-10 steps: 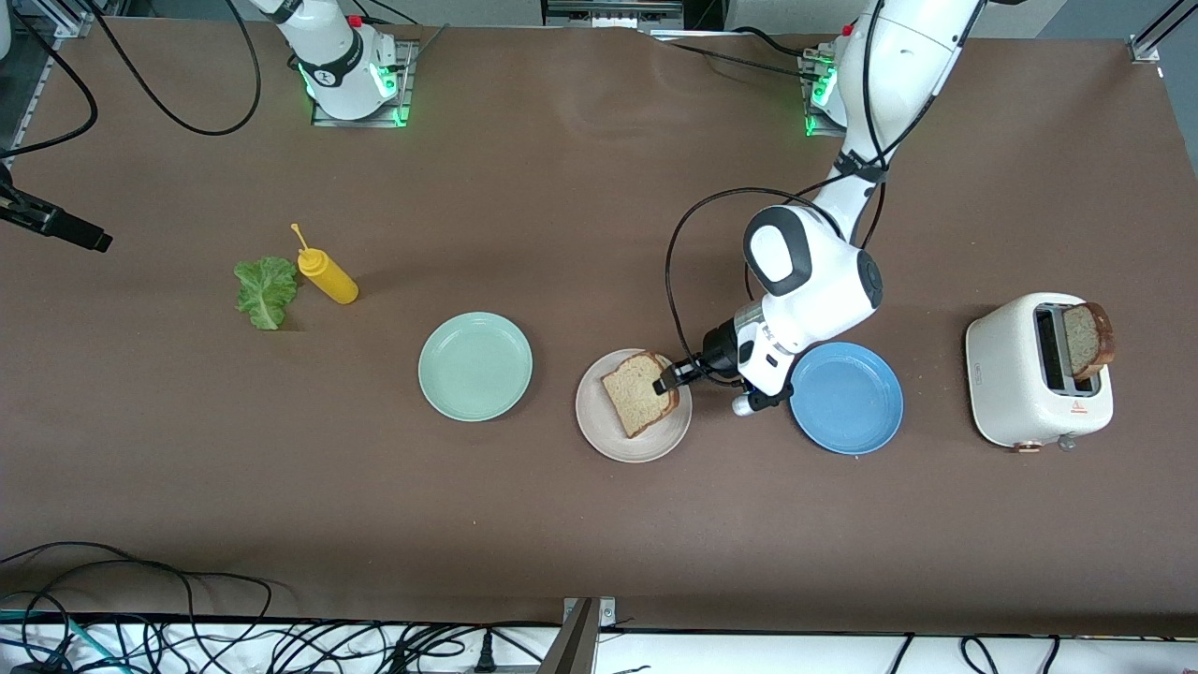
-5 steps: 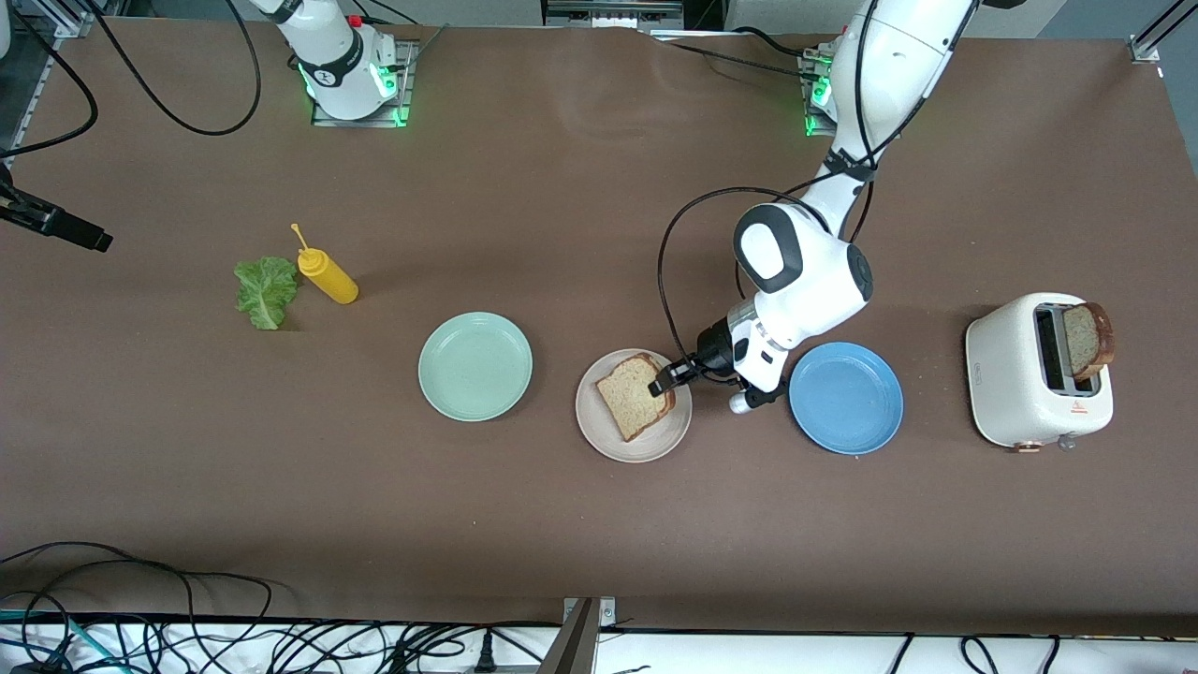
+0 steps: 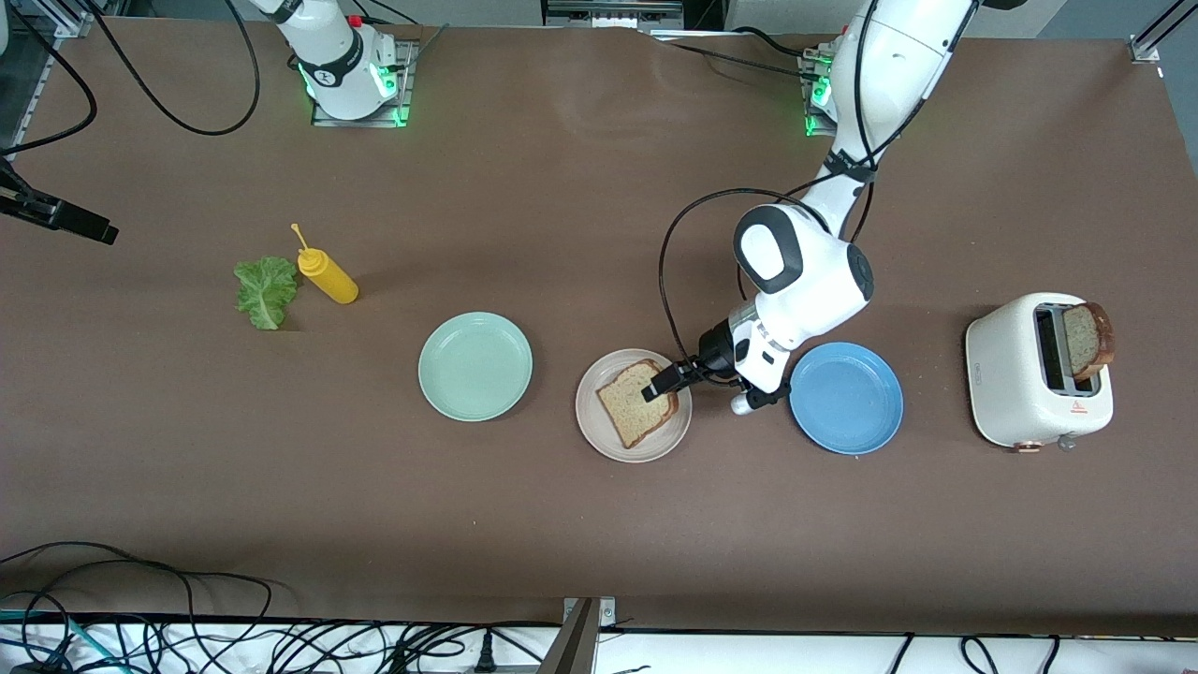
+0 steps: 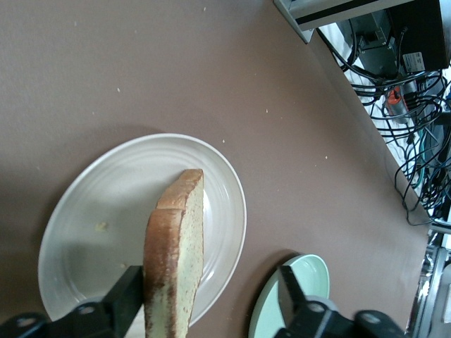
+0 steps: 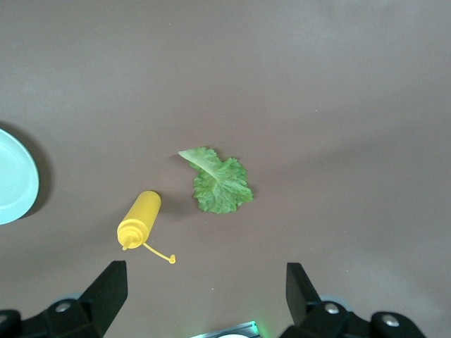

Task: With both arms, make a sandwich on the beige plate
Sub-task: 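Open the left gripper and withdraw it toward the toaster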

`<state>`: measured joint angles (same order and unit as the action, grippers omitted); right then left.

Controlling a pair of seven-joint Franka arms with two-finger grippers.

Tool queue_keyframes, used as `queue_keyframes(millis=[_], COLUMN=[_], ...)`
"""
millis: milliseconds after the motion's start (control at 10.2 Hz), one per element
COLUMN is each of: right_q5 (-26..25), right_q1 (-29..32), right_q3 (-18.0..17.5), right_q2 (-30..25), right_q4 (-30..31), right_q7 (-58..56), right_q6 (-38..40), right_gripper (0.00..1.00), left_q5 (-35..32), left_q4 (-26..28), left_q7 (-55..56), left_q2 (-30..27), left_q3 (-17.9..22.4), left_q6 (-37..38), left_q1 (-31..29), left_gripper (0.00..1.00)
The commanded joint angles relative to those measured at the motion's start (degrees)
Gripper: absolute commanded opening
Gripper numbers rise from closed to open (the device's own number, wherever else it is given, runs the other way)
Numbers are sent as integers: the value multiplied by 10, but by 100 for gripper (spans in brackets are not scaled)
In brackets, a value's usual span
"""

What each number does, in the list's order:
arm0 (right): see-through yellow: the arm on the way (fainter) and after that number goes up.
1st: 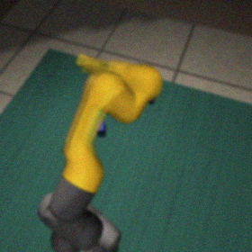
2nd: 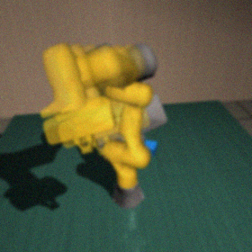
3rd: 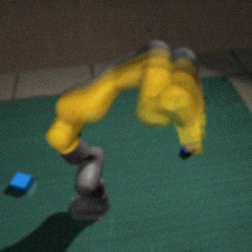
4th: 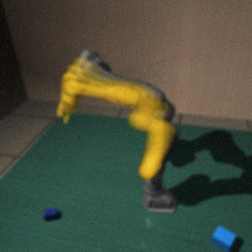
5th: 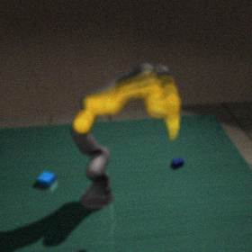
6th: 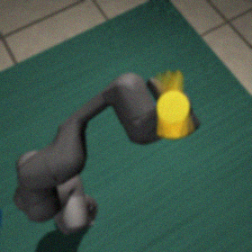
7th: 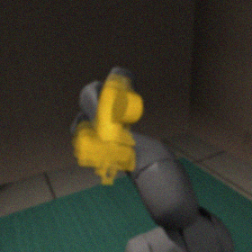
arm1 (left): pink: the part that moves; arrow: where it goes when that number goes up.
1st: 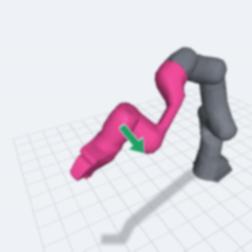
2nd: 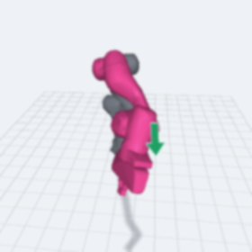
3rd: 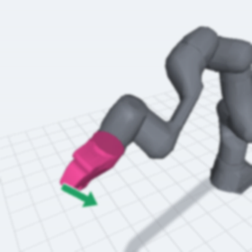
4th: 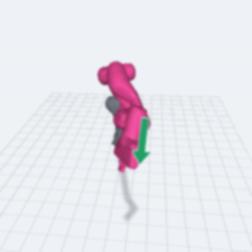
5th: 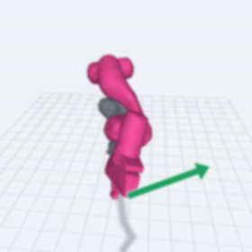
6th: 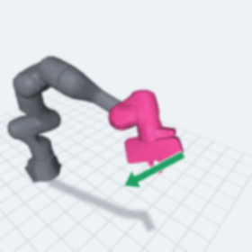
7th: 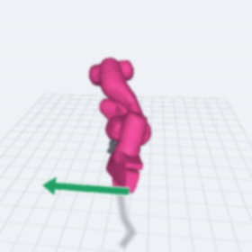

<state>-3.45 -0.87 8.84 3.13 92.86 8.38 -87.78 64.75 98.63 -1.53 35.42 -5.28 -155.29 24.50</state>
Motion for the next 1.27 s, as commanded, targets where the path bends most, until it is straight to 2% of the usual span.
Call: queue_keyframes(millis=[0,294,490,686,882,980,1176], right_q5=[14,16,21,25,37,36,46], right_q1=[2,1,1,1,-2,-2,-4], right_q3=[5,5,0,-3,-23,-42,-47], right_q2=[-8,-8,-8,-9,-9,-8,-6], right_q4=[-7,-7,-7,-7,-7,-7,-7], right_q7=[-13,-12,-13,-13,-13,-14,3], right_q6=[12,12,13,14,15,19,13], right_gripper=[100,100,100,100,100,100,100], left_q5=[-84,-216,-321,-401,-503,-537,-575], left_q4=[14,21,21,21,21,21,22], left_q7=[-5,25,32,32,31,30,21], left_q2=[-23,-52,-81,-97,-108,-112,-116], left_q3=[14,63,83,84,84,85,98], left_q6=[9,104,178,218,255,263,264], left_q1=[-15,-24,-58,-97,-143,-163,-190], left_gripper=[100,100,100,100,100,100,100])
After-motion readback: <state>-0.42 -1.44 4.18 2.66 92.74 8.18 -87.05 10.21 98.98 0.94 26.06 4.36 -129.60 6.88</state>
